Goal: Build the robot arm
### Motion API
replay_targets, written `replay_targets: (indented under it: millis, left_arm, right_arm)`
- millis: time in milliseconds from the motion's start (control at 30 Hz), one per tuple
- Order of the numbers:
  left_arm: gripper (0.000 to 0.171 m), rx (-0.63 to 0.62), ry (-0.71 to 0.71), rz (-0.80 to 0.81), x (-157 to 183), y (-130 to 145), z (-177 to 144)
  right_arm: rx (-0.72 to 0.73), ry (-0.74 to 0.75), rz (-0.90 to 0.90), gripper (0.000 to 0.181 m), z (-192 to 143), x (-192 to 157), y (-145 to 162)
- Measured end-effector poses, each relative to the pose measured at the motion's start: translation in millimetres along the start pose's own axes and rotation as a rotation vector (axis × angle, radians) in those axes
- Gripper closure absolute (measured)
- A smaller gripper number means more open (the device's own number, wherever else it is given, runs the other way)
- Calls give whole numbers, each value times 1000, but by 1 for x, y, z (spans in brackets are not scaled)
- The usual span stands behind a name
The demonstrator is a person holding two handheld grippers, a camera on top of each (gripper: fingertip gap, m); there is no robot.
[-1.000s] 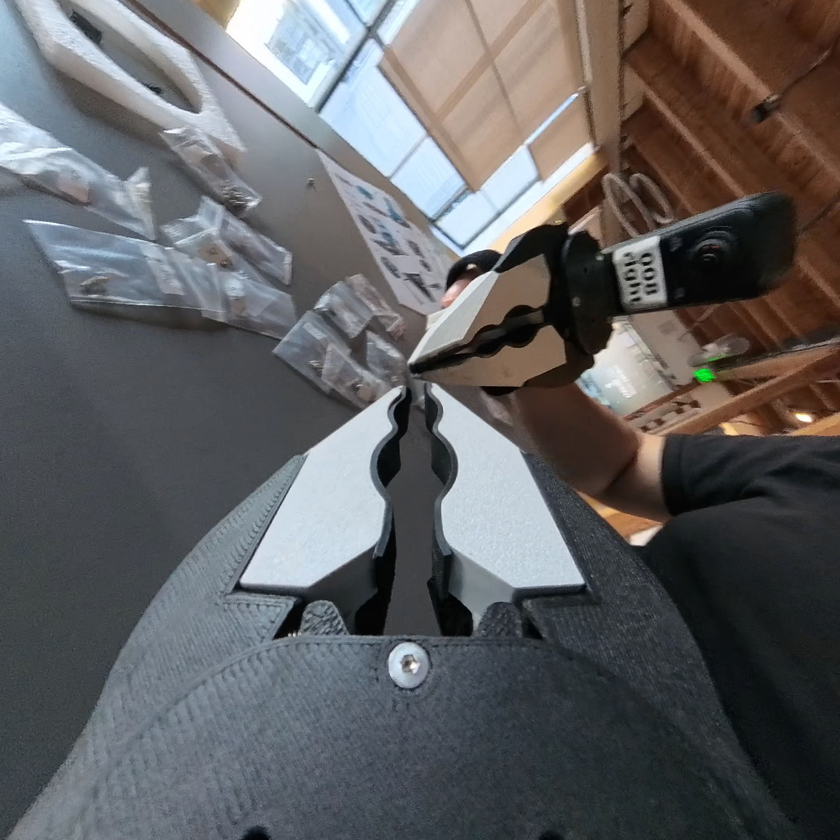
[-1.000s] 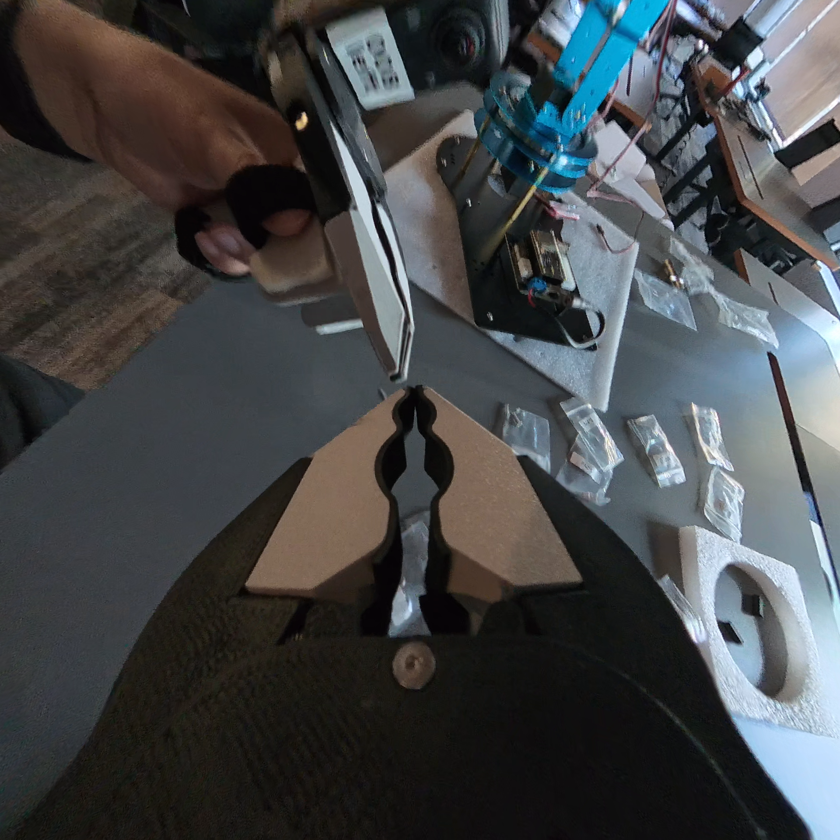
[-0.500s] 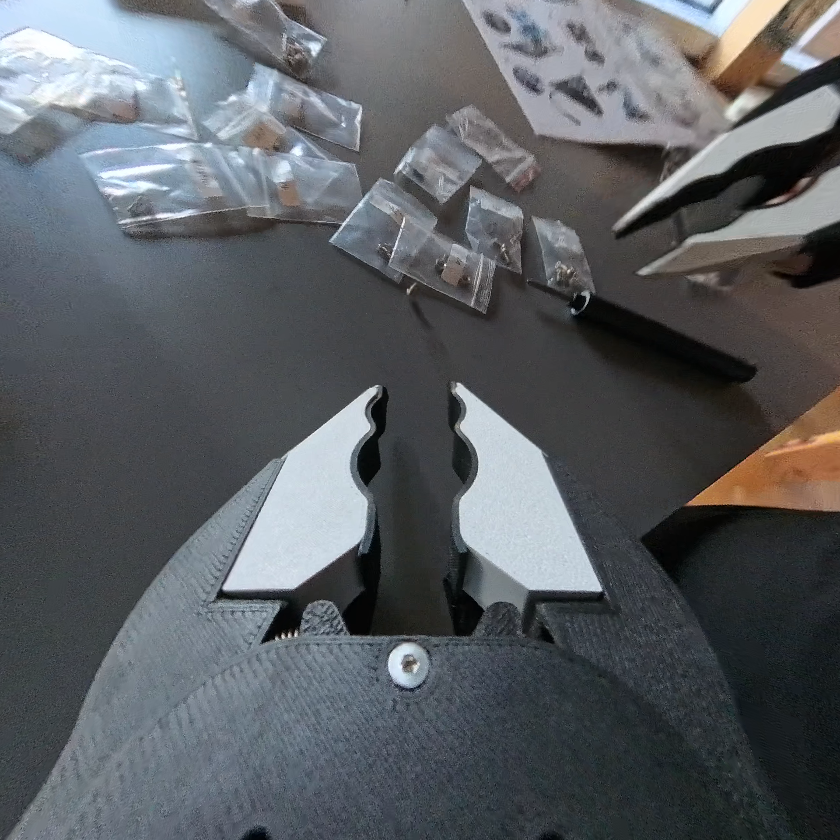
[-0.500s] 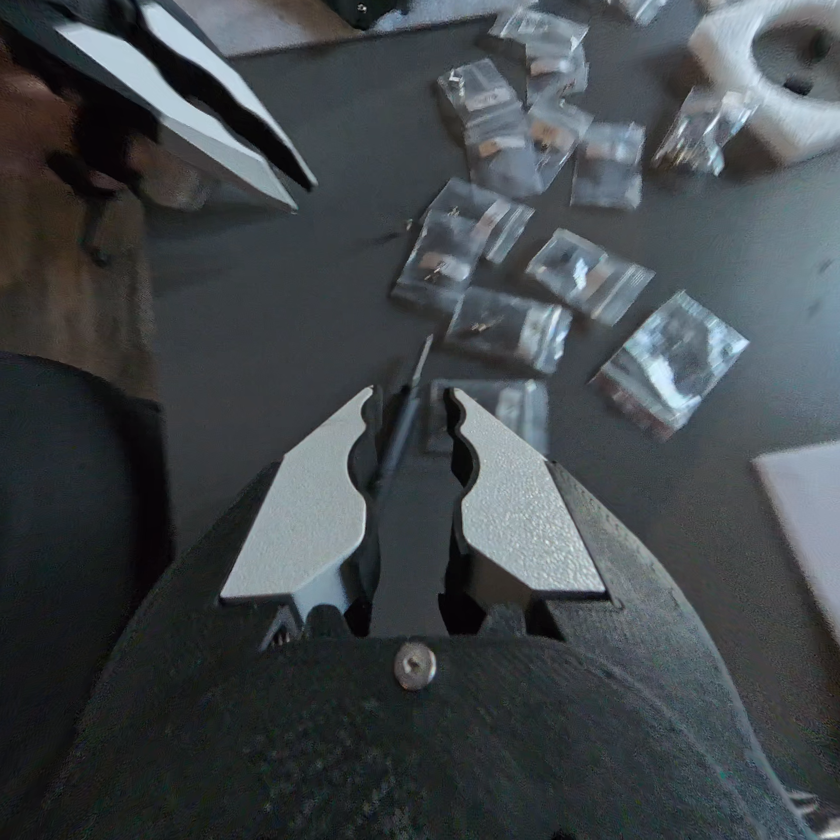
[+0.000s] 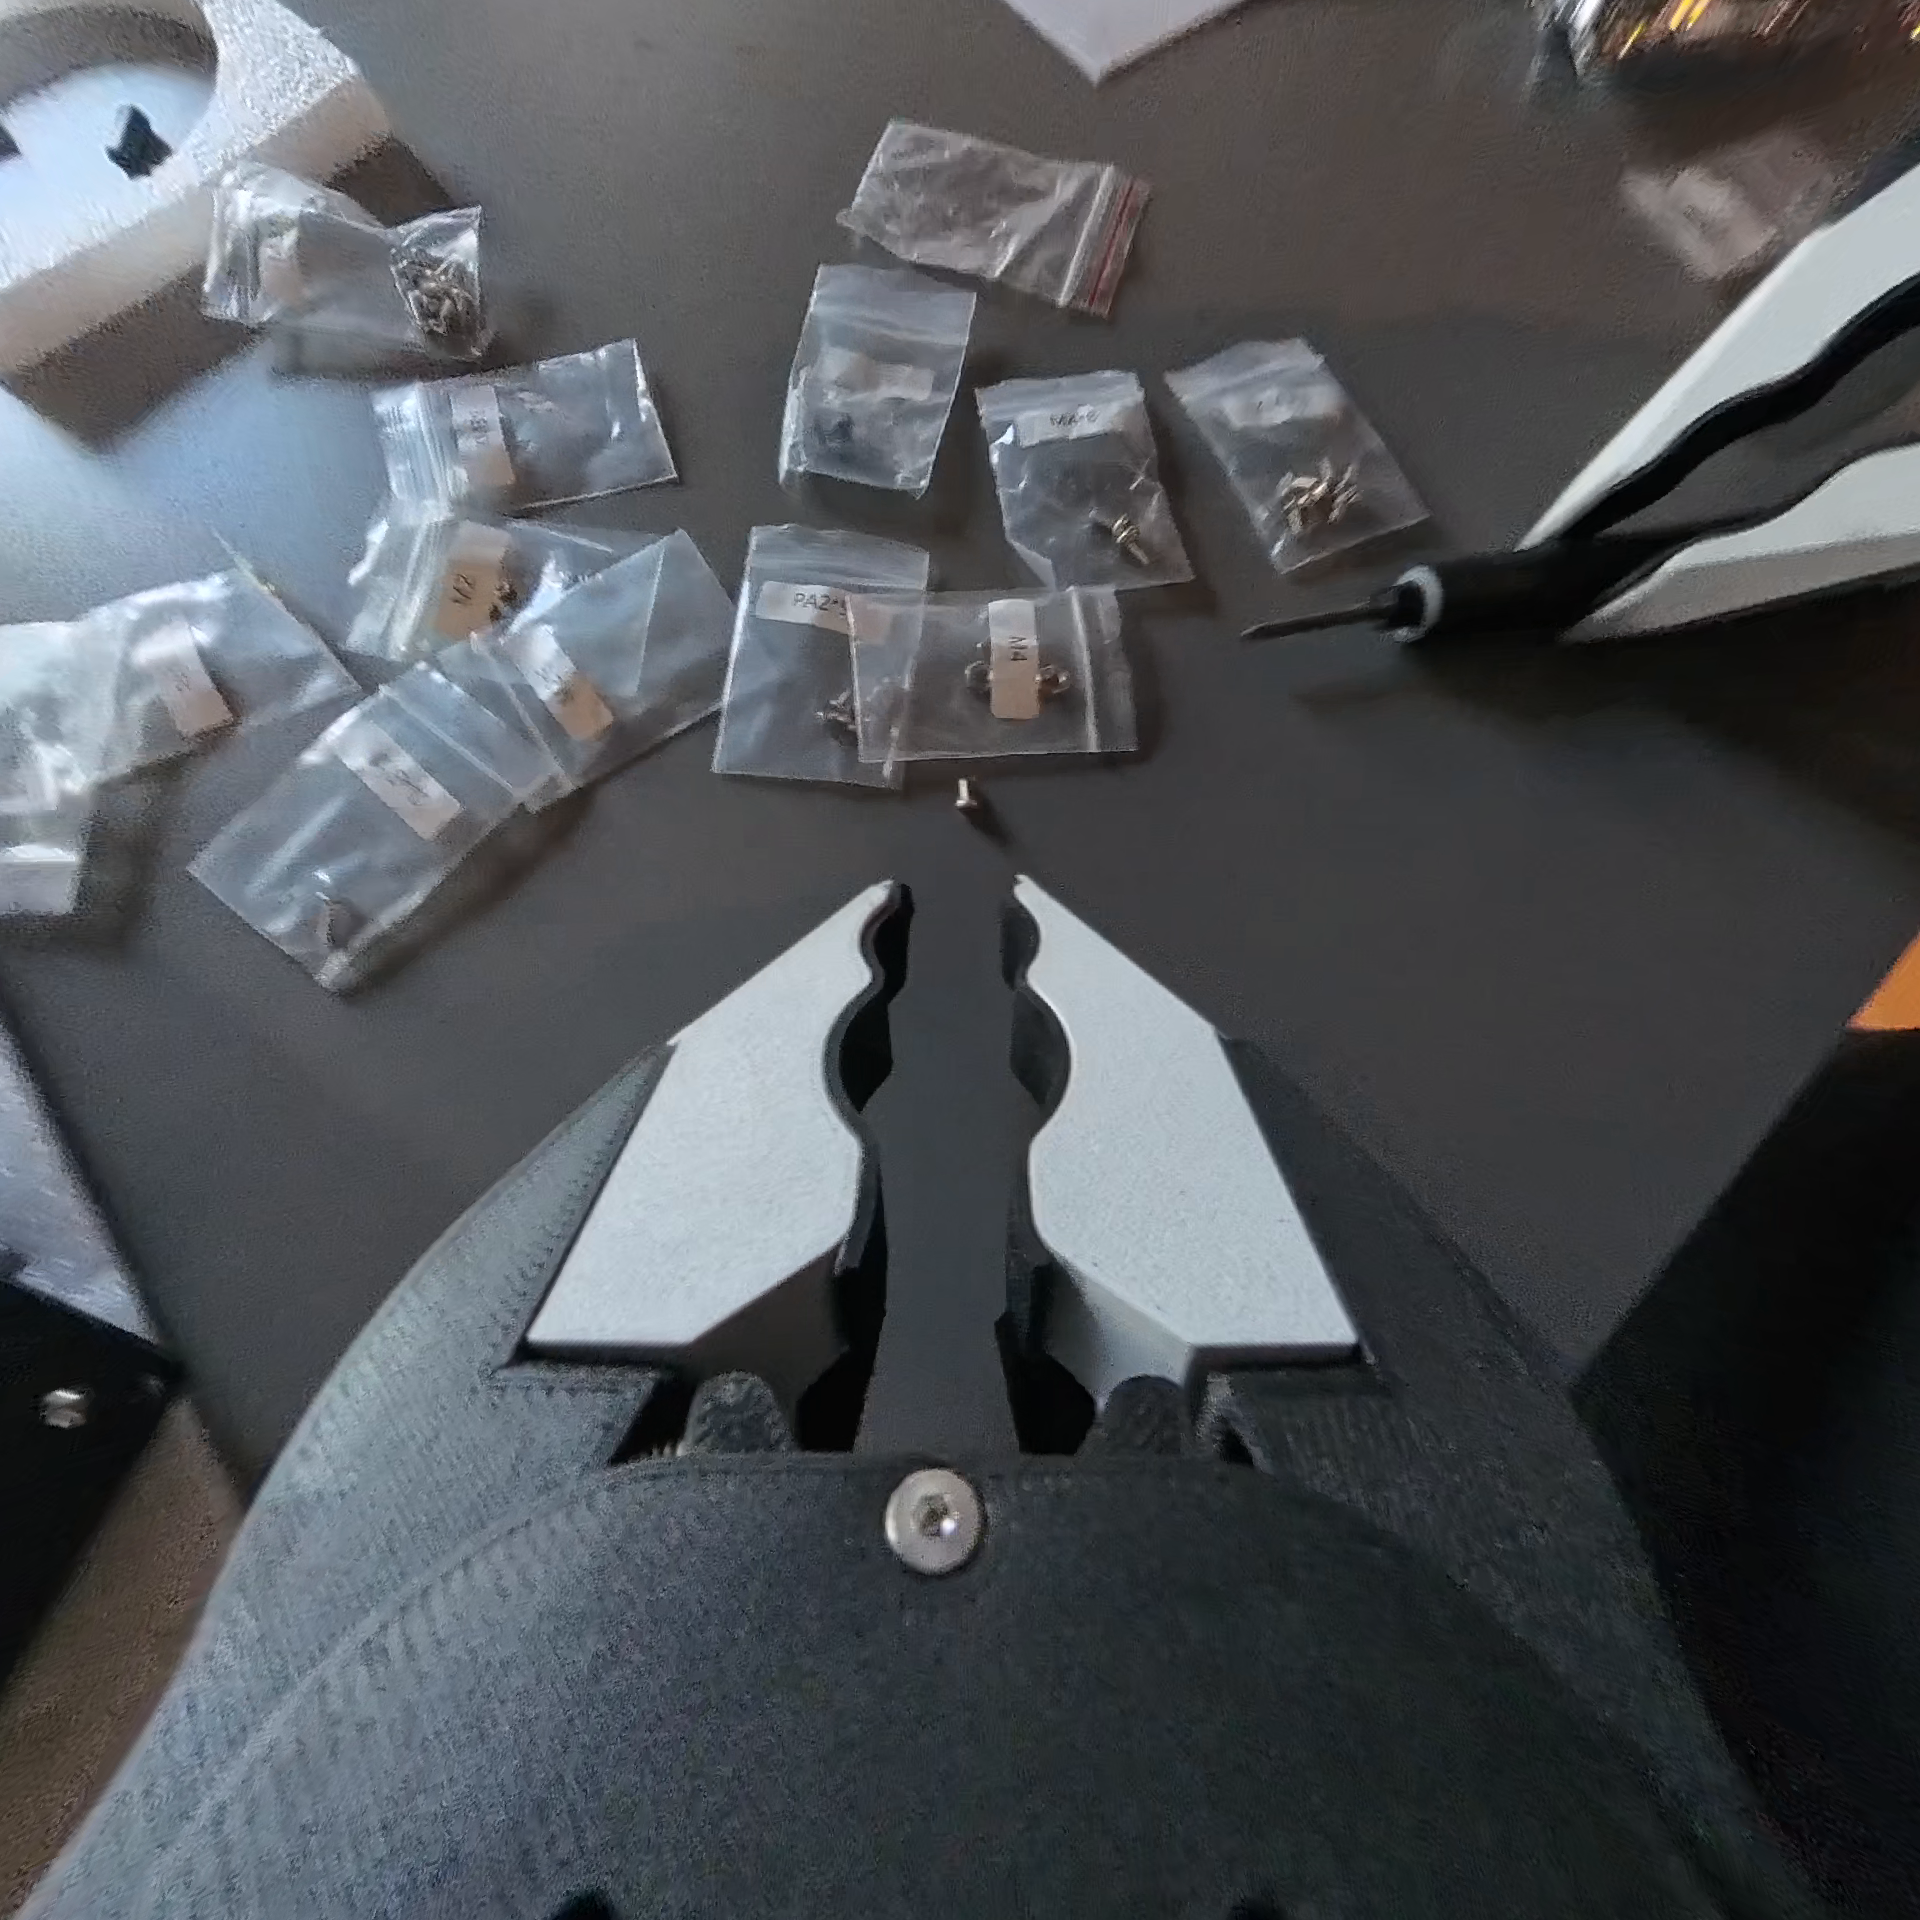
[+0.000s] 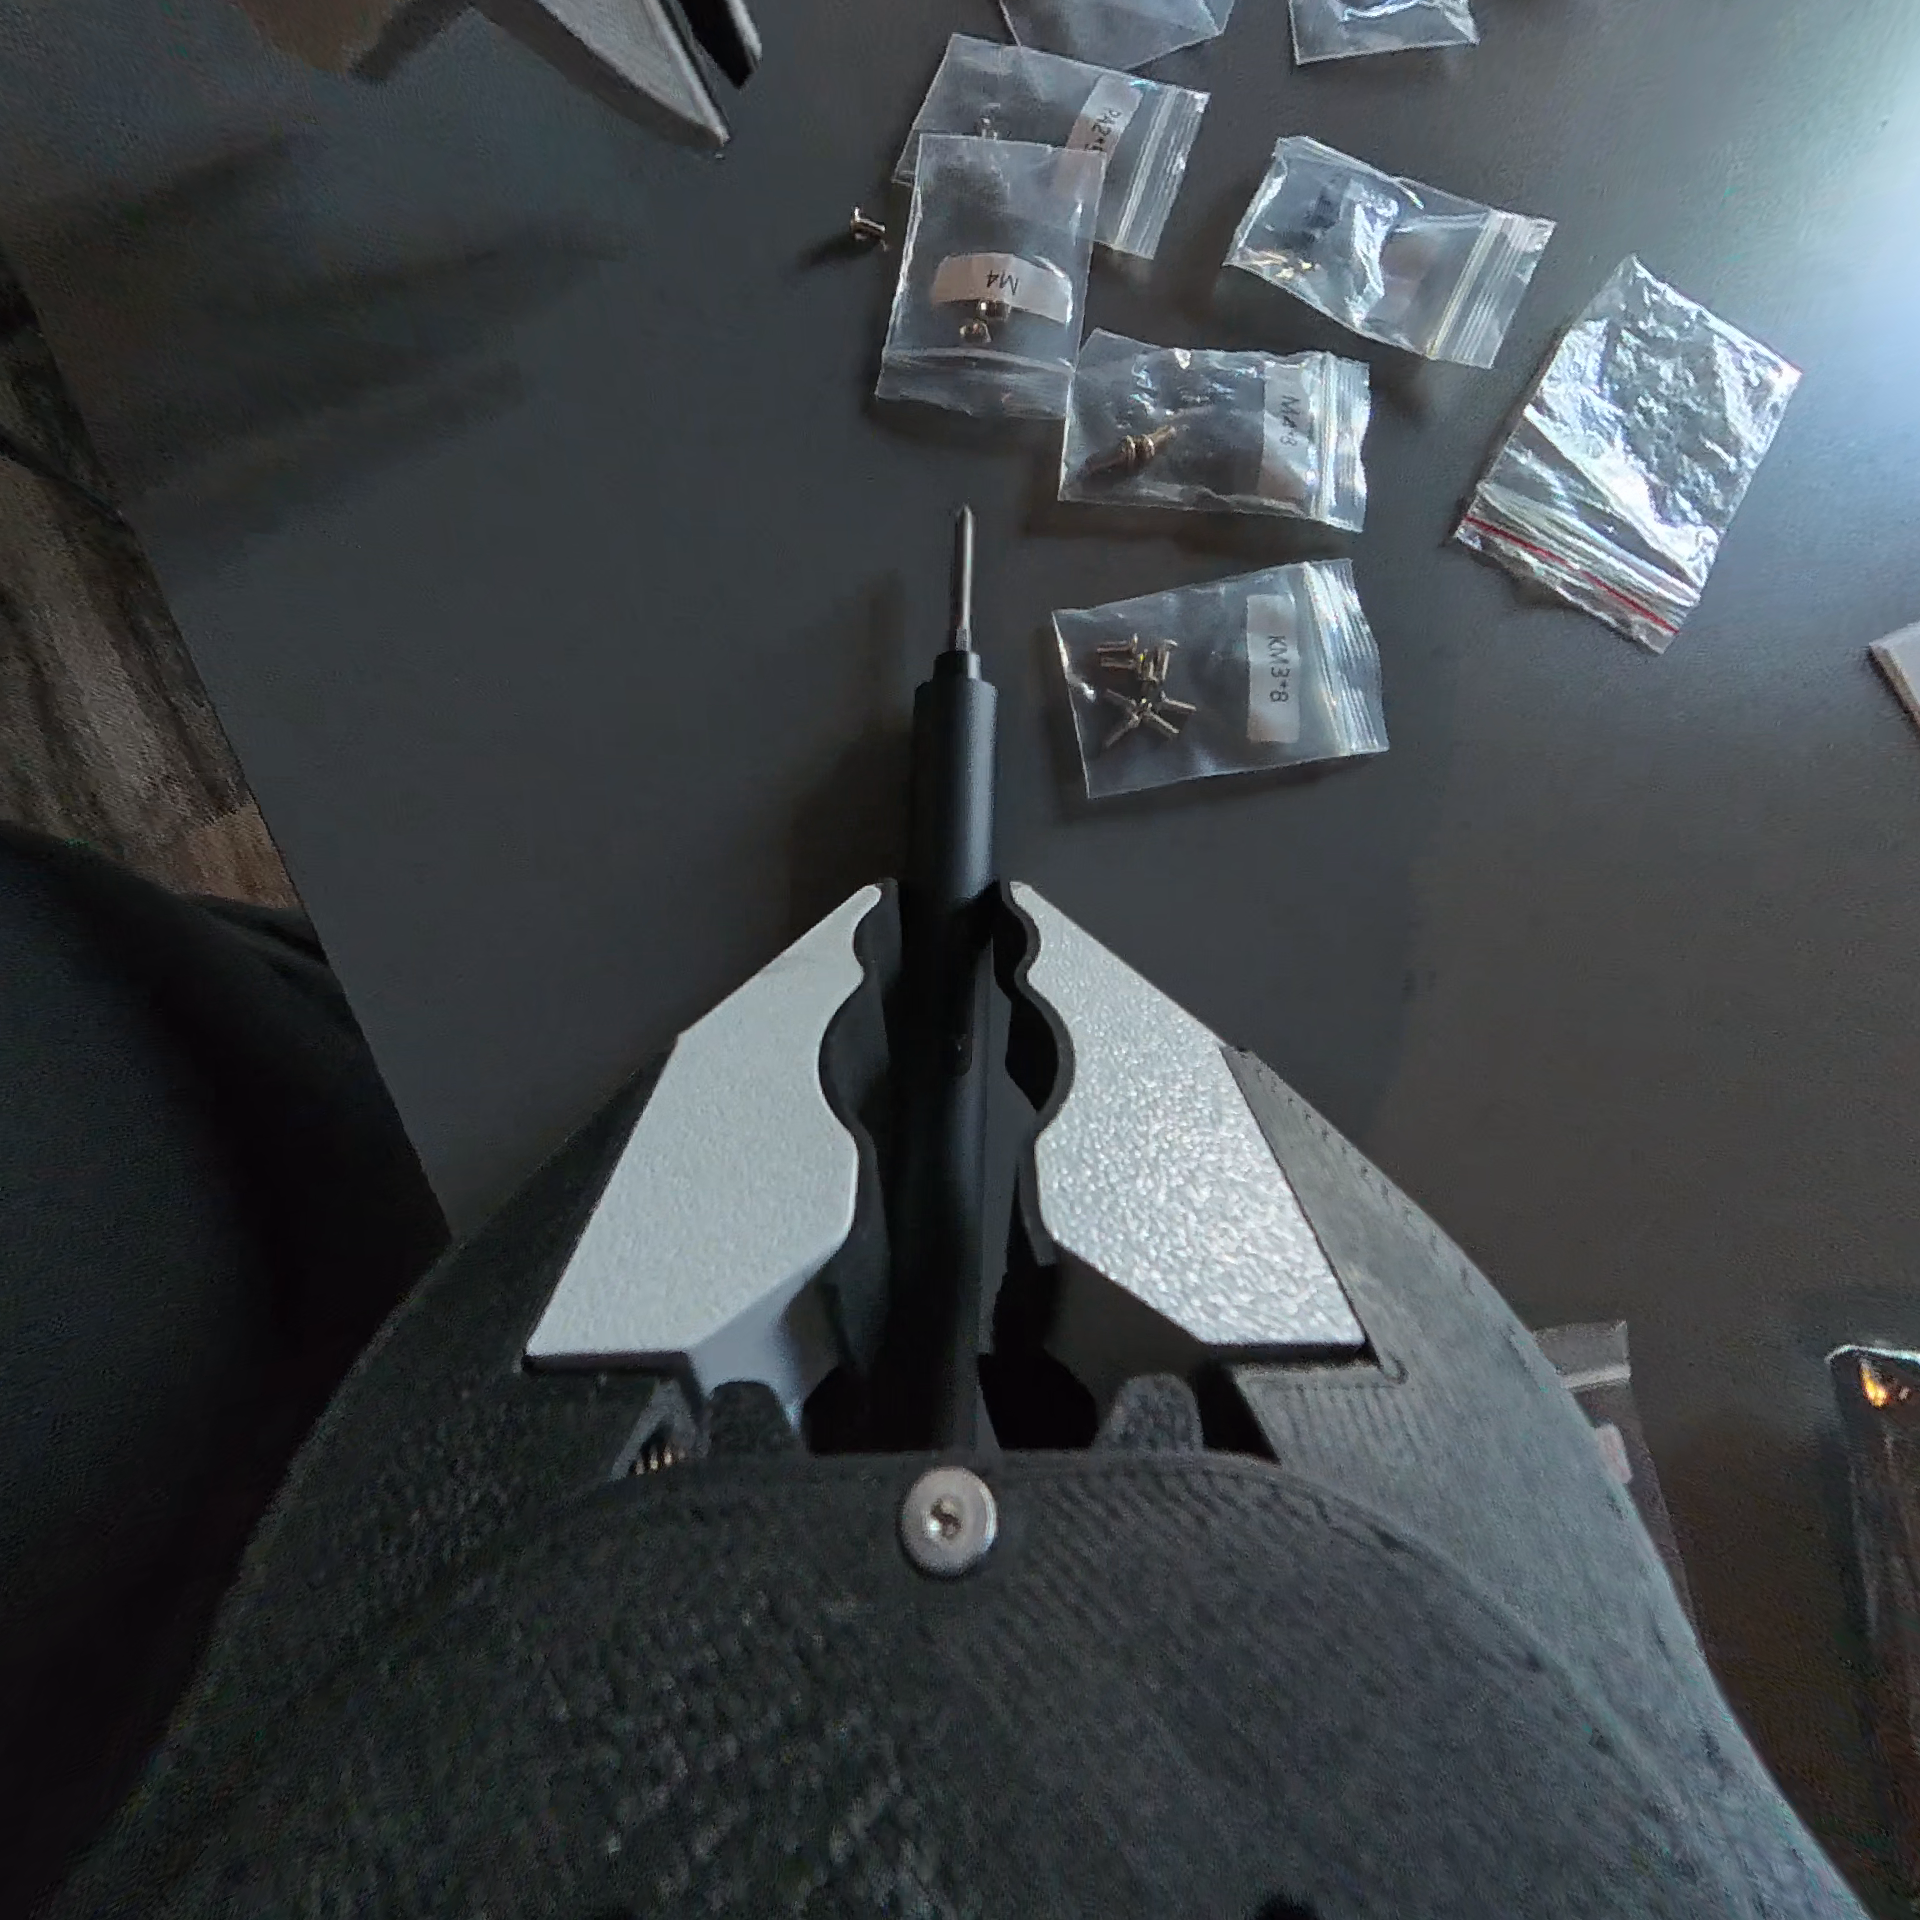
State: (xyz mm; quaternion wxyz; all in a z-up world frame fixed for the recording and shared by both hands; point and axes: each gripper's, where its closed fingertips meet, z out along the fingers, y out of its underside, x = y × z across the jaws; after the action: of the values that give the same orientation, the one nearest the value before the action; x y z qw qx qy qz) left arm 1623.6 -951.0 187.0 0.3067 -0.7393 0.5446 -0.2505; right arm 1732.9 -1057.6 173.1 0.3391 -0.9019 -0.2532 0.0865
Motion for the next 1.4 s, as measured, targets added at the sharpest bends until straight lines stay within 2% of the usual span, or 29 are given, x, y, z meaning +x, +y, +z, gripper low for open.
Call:
replay_targets:
  millis: [67, 133, 233, 400, 500, 600, 667, 767, 967, 1067, 1100, 1200, 1267, 1333, 1400]
  left_arm:
    - [167, -45, 20, 8, -2, -5, 7]
    - [170, -80, 109, -53, 3, -11, 14]
    - [166, -192, 164, -89, 1, -10, 24]
    - [160, -196, 223, -99, 5, -17, 29]
    - [157, -223, 169, -80, 2, -12, 30]
    - [162, -230, 85, -18, -2, -10, 31]
    - [171, -238, 32, 22, -5, -7, 30]
    - [171, -245, -47, 45, -7, -1, 24]
    - [171, -187, -148, -149, -11, 16, 5]
    - [171, -130, -122, -172, -6, 20, -4]
    - [166, -102, -91, -169, -1, 17, -6]
    - [150, -49, -62, -35, 6, 4, -7]
    - [156, -22, 9, 80, 10, -6, -4]
    - [154, -50, 99, 133, 12, -10, 1]
    - [155, -134, 107, 147, 7, -5, 6]
  right_arm:
    - [8, -7, 24, 165, -2, -1, 2]
    - [23, -11, 43, 165, -2, 0, 3]
    - [43, -9, 59, 164, -3, 0, 3]
    - [66, -6, 61, 165, -3, 0, 3]
    - [67, -11, 53, 165, -3, -1, 3]
    - [67, -17, 39, 165, -3, -1, 3]
    - [68, -22, 31, 165, -3, -1, 3]
    - [69, -26, 11, 165, -3, -1, 3]
    - [79, -60, -56, 165, -3, -2, 2]
    - [91, -99, -100, 165, -1, -3, 0]
    - [89, -117, -104, 165, -1, -3, 0]
    - [73, -143, -133, 165, 1, -2, -1]
    - [71, -149, -154, 165, 2, -2, -2]
    - [70, -155, -160, 165, 2, -2, -3]
    - [72, -159, -157, 164, 2, -2, -2]
